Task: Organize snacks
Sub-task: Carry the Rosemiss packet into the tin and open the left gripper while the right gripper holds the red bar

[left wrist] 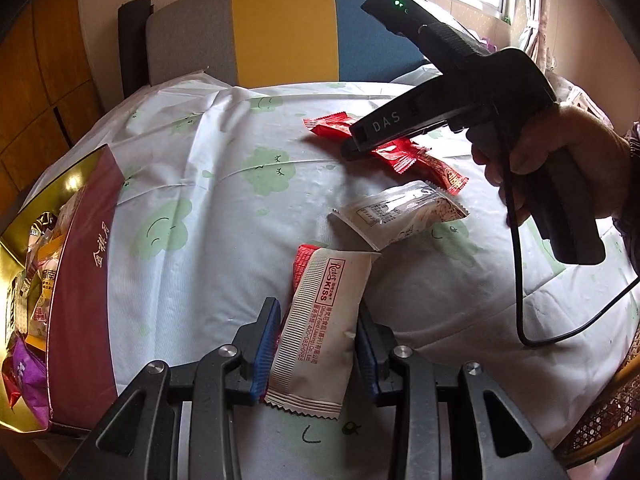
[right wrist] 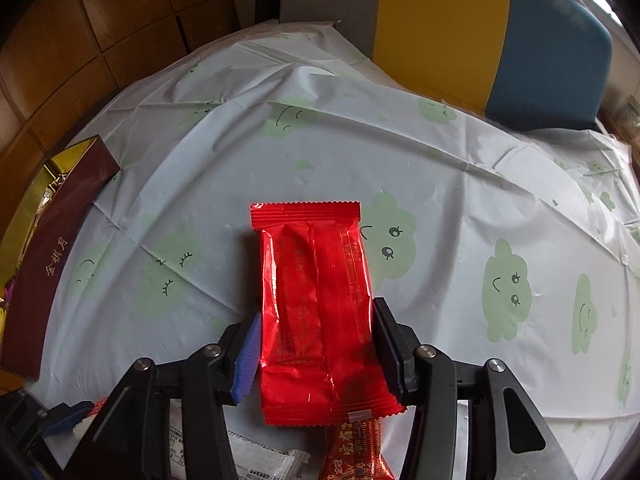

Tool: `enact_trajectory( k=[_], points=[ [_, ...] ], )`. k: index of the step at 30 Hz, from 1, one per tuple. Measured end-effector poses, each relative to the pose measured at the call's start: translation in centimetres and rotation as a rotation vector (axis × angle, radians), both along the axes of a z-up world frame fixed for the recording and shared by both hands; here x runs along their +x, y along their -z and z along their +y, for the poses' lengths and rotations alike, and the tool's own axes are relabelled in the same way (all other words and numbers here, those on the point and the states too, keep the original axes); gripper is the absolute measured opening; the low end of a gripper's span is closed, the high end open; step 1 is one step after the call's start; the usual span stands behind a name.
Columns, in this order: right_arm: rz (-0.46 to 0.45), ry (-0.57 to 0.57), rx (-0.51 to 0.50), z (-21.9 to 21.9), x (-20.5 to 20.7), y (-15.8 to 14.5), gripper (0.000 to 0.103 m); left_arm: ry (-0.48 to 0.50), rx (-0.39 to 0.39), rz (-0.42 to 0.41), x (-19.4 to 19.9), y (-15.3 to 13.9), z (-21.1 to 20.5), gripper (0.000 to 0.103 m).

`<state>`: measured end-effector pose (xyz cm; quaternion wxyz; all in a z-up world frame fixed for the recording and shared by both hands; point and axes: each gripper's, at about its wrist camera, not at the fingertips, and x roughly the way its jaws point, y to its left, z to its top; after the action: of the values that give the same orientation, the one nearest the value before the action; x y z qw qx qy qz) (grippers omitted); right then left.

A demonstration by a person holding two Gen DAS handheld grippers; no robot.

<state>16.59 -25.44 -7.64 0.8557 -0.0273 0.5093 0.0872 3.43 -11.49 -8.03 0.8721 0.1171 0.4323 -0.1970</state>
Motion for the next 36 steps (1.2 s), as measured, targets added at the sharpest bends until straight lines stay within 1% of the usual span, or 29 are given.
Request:
enact_trajectory(
  k=[3,5,7,10,12,14,16,19,21,23,25,30,33,36],
  points=[
    [-0.006,-0.012,0.002,-0.1,-0.1,0.0,0.052,-0.004,0.005,0.032,0.4,-0.4,0.0,0.034],
    [-0.015,-0.018,-0.009,0.0,-0.2,0.1,0.053,-0.008,-0.016,0.054,0.6,-1.0,0.3,0.033],
    [-0.024,-0.025,-0.033,0.3,-0.2,0.1,0.053,-0.005,-0.041,0.029,0.3,-2.4,0.8,0.033],
    [-0.027,-0.019,-0.044,0.4,-0.2,0.1,0.053,-0.001,-0.096,-0.014,0.0,-4.9,1.9,0.033],
    [-0.031,-0.015,-0.047,0.5,-0.2,0.1,0.053,-0.023,-0.132,-0.04,0.2,-6.6,3.2,0.033],
    [-0.037,-0.016,-0.051,0.5,-0.3,0.1,0.053,-0.076,-0.162,-0.055,0.6,-8.0,5.1,0.033],
    [-0.042,-0.019,-0.054,0.5,-0.4,0.1,0.053,-0.146,-0.158,-0.067,1.1,-9.0,7.2,0.033],
    [-0.053,-0.024,-0.06,0.6,-0.5,0.2,0.053,-0.285,-0.115,-0.085,2.1,-9.9,10.8,0.033],
    [-0.056,-0.025,-0.069,0.7,-0.6,0.1,0.053,-0.4,-0.1,-0.083,2.7,-10.2,13.9,0.033],
    [-0.059,-0.027,-0.072,0.7,-0.7,0.1,0.053,-0.486,-0.08,-0.093,2.6,-10.3,16.4,0.033],
    [-0.063,-0.03,-0.075,0.7,-0.8,0.1,0.053,-0.573,-0.032,-0.119,2.2,-10.4,18.9,0.033],
    [-0.082,-0.034,-0.086,0.8,-0.9,0.1,0.053,-0.703,0.004,-0.128,0.9,-10.0,24.0,0.033],
    [-0.101,-0.035,-0.092,0.8,-1.2,0.1,0.053,-0.747,0.001,-0.114,0.4,-9.4,25.9,0.033],
    [-0.107,-0.031,-0.094,0.8,-1.3,0.1,0.053,-0.764,0.001,-0.106,0.2,-8.9,26.9,0.033]
  ],
)
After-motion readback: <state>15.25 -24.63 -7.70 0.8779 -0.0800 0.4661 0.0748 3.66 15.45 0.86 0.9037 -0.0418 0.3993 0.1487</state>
